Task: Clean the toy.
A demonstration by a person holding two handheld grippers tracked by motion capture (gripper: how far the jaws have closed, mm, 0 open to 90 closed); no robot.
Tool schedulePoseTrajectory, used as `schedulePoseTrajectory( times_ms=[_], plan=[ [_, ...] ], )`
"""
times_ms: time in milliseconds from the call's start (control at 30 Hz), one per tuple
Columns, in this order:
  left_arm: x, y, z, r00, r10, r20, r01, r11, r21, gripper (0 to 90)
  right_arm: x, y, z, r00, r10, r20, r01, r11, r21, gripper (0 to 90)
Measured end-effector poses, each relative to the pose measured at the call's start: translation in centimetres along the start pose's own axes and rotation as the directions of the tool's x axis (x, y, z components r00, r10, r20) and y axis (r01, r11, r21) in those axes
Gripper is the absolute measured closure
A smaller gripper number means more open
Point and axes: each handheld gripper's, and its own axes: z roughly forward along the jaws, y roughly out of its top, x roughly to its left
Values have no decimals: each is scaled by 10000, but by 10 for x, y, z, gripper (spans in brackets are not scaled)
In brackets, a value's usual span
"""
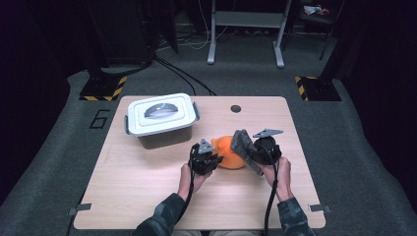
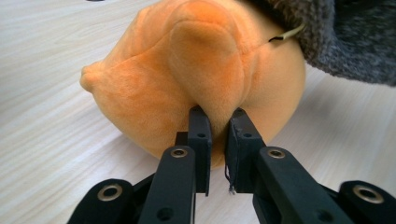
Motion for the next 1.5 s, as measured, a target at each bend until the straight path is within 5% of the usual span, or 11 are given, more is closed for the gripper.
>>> schedulePoseTrajectory(
  times_ms=[233,433,567,733,900,967,1067,1200,1333,1500],
  plan=[
    [-3,10,-10,9890,-1154,926,1169,9931,-117,825,27,14,-23,9963,-781,-349,764,9960,-462,748],
    [0,6,-7,9905,-1148,760,1152,9933,-1,822,40,17,3,9915,-1277,-267,1277,9918,-1,749],
    [0,4,-7,9948,-816,609,822,9966,-85,822,32,15,7,9944,-983,-381,982,9952,-39,748],
    [1,2,-6,9960,-713,535,718,9974,-79,822,4,0,10,9993,-184,313,174,9994,312,747],
    [-1,1,-6,9971,-506,575,513,9986,-108,805,-7,-7,15,9996,270,34,-271,9989,378,747],
    [-3,2,-7,9986,-128,504,138,9997,-194,737,-6,-6,16,9998,163,131,-169,9990,412,747],
    [-8,0,-12,9931,1155,-216,-1157,9933,-60,528,-6,-5,16,9996,133,229,-142,9991,395,747],
    [-9,-4,-6,9858,1630,-393,-1627,9866,112,461,-6,-5,16,9996,175,235,-184,9991,391,747],
    [-10,-4,-1,9808,1889,-492,-1885,9820,132,577,-5,-5,16,9995,182,244,-192,9990,408,748],
    [-9,-2,-1,9870,1531,-494,-1531,9882,36,775,-6,-5,15,9992,292,257,-298,9993,237,749]
  ],
)
